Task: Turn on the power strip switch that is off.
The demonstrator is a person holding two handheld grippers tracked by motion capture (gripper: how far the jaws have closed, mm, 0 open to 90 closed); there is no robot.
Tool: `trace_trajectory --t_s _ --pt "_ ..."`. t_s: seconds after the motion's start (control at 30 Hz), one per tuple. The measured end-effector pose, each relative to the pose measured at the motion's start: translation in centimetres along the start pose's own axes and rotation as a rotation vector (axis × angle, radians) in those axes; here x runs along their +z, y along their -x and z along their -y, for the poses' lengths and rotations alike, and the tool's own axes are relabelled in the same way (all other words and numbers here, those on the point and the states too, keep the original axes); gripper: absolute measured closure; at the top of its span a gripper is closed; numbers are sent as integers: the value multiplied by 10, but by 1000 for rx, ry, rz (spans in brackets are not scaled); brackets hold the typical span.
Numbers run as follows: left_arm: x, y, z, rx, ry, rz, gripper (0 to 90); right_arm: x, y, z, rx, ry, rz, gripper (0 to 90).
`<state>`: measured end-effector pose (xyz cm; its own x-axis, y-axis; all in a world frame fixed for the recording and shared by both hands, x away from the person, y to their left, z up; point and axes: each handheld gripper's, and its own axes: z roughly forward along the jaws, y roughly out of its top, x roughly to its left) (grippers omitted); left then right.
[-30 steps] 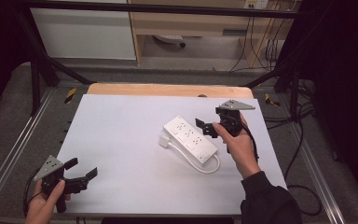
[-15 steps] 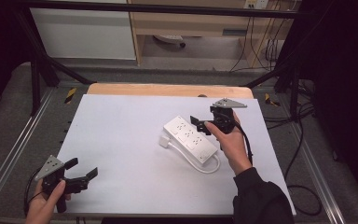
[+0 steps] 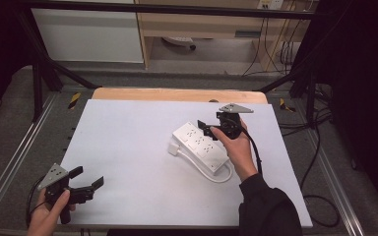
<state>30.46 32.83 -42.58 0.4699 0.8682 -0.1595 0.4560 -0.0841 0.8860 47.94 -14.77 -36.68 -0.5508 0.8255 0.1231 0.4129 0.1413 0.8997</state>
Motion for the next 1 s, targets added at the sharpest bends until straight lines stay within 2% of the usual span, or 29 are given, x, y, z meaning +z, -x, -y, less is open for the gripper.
trace_trajectory --t_s 0.4,0.77,1.0 --pt "0 -1 0 -2 2 0 60 15 -3 1 13 -6 -2 217" --pt "0 -1 0 -2 1 2 60 27 -7 3 2 -20 5 365" --pt "0 0 0 1 1 5 60 36 -10 4 -1 -37 6 428"
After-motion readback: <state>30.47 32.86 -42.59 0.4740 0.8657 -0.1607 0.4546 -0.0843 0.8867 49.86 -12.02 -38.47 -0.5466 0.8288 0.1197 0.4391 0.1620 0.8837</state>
